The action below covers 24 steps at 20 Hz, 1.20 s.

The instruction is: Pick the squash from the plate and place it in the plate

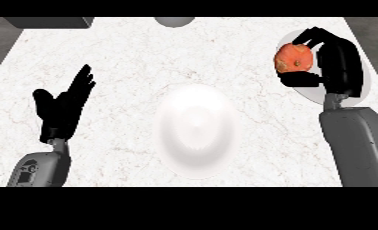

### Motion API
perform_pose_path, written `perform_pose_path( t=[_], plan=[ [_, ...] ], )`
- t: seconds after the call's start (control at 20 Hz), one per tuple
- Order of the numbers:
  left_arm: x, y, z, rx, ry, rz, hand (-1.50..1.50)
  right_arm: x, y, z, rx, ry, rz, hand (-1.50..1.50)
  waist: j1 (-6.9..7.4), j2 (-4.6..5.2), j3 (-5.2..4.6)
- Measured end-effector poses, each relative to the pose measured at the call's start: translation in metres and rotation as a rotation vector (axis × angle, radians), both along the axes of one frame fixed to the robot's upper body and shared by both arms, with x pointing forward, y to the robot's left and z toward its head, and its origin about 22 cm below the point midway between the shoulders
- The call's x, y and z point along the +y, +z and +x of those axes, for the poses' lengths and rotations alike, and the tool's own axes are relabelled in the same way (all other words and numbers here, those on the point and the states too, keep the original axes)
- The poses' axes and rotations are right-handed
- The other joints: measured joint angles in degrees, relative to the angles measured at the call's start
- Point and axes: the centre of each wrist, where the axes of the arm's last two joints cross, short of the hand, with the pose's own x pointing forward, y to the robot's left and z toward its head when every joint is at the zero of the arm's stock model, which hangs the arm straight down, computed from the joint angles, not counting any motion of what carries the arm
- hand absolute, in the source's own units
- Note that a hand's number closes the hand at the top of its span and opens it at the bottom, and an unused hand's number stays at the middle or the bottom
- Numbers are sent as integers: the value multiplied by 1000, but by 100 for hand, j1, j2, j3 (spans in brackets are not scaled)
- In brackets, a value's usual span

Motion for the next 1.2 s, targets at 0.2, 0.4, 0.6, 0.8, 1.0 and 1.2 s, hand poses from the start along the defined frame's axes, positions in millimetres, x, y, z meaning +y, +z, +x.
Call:
perform_pose_path(
  t=[0.2, 0.4, 0.6, 0.8, 1.0, 1.2],
  plan=[
    [5, 4, -1, -1, -4, -1, 0, -40, -3, 17, 11, -63, 18, 150, 36, 9, 2],
    [2, 1, -2, -6, -7, 4, 0, -82, -14, 28, 29, -103, 11, 150, 65, 21, 2],
    [-3, 8, 8, -16, -17, 5, 0, -113, -23, 38, 106, -116, -34, 150, 99, 39, 5],
    [-6, 9, 11, -12, -27, -1, 0, -132, -37, 40, 223, -98, 11, -150, 148, 60, 8],
    [-5, 14, 10, -18, -33, 3, 0, -150, -43, 41, 305, -42, 55, -150, 177, 61, 11],
    [-3, 9, 4, -22, -25, 1, 0, -167, -50, 35, 256, 23, 65, -150, 185, 66, 14]
  ],
)
